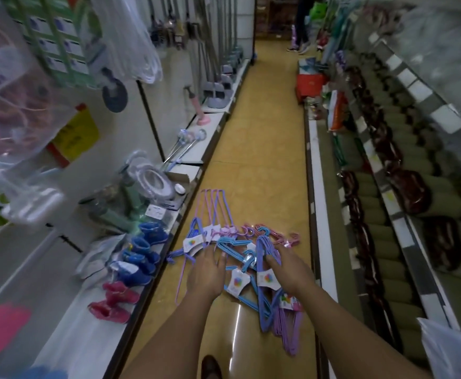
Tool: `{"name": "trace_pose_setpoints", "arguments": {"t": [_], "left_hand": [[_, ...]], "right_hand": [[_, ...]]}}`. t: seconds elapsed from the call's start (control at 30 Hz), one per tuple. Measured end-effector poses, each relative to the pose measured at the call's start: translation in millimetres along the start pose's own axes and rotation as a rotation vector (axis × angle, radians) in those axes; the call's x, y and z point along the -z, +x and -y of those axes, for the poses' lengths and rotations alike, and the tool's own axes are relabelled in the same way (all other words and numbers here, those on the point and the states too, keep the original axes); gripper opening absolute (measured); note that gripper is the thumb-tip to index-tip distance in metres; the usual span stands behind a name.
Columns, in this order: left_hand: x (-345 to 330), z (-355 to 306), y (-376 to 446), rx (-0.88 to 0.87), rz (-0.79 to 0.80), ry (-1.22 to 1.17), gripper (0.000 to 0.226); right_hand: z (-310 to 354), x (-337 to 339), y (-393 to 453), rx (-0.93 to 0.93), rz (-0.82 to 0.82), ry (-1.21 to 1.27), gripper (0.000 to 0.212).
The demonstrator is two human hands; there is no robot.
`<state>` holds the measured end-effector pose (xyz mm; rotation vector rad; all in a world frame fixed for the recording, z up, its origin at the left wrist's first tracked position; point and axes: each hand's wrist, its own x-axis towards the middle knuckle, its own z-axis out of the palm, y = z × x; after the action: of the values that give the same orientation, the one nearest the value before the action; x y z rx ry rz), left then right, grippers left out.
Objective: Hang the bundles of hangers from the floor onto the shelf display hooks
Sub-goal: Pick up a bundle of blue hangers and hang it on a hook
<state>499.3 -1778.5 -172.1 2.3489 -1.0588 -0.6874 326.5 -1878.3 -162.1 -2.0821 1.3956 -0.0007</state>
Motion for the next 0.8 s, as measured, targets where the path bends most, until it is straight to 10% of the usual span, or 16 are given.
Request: {"name": "trace_pose_setpoints", "arguments": {"t": [0.8], "left_hand": [[-190.9,25.9,161.7,-0.077,0.353,0.058,0.054]], "right_hand": [[-135.1,-69.5,135.6,-0.391,-0.019,0.120,0.047]]}}
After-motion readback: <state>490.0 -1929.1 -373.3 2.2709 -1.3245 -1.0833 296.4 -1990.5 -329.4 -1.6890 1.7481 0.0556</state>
